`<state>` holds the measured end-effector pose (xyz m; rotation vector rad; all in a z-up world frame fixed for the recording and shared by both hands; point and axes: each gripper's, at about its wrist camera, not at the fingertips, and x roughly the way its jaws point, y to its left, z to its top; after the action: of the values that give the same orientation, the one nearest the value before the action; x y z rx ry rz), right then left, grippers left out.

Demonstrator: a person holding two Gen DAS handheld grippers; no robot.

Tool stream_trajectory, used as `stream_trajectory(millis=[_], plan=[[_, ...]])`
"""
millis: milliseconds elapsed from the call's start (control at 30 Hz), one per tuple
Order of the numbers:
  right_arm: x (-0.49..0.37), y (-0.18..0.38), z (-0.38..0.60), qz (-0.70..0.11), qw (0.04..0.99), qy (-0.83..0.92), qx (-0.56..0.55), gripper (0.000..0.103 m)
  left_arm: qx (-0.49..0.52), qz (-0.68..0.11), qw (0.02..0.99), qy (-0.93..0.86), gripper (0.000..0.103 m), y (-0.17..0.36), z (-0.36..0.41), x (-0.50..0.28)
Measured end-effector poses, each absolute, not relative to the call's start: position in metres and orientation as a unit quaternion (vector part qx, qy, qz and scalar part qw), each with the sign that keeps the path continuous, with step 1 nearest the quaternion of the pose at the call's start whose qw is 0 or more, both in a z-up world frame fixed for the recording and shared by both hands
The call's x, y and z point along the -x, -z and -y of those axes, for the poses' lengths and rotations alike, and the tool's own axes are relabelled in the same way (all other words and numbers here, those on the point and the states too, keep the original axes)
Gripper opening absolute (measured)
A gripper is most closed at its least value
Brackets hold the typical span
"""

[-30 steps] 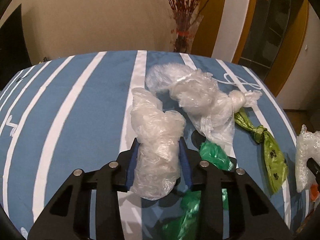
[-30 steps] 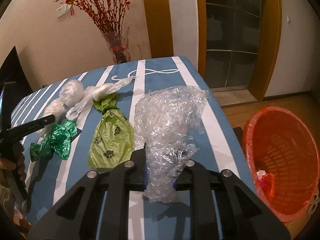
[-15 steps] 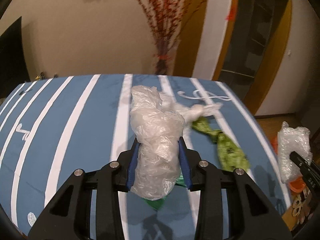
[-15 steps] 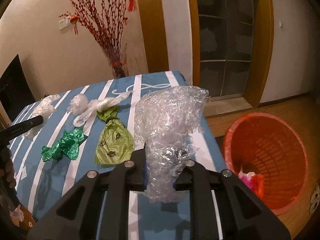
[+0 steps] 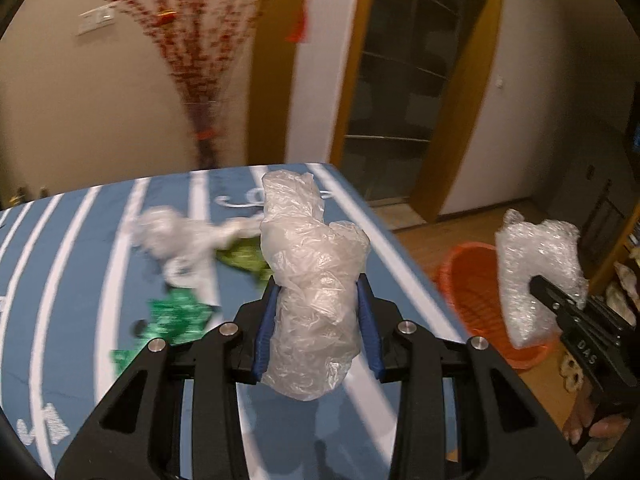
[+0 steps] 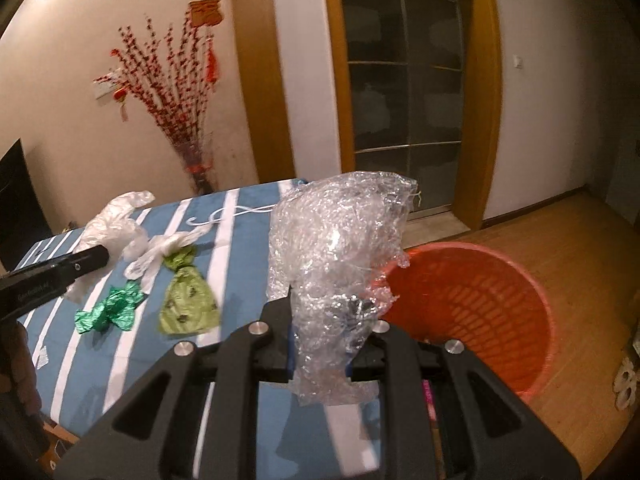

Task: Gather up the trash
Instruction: 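Carry both items over the orange basket and open both grippers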

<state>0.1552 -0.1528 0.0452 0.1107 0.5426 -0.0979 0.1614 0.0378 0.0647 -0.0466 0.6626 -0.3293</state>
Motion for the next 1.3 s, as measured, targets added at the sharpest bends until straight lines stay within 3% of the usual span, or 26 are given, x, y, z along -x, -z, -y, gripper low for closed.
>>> stream_trajectory(millis=[833, 1300], plan=[[-0.132, -0.032, 0.289, -0.257, 0.946, 0.16, -0.115, 0.017, -0.001, -0.343, 0.891, 0.298, 0.037, -0.048, 0.134, -0.164], [-0.154, -0.017, 0.316, -0.262, 0.941, 0.161, -0.142, 0.018, -0.009, -0.368, 0.872, 0.322, 0.037, -0.023, 0.178, -0.178]])
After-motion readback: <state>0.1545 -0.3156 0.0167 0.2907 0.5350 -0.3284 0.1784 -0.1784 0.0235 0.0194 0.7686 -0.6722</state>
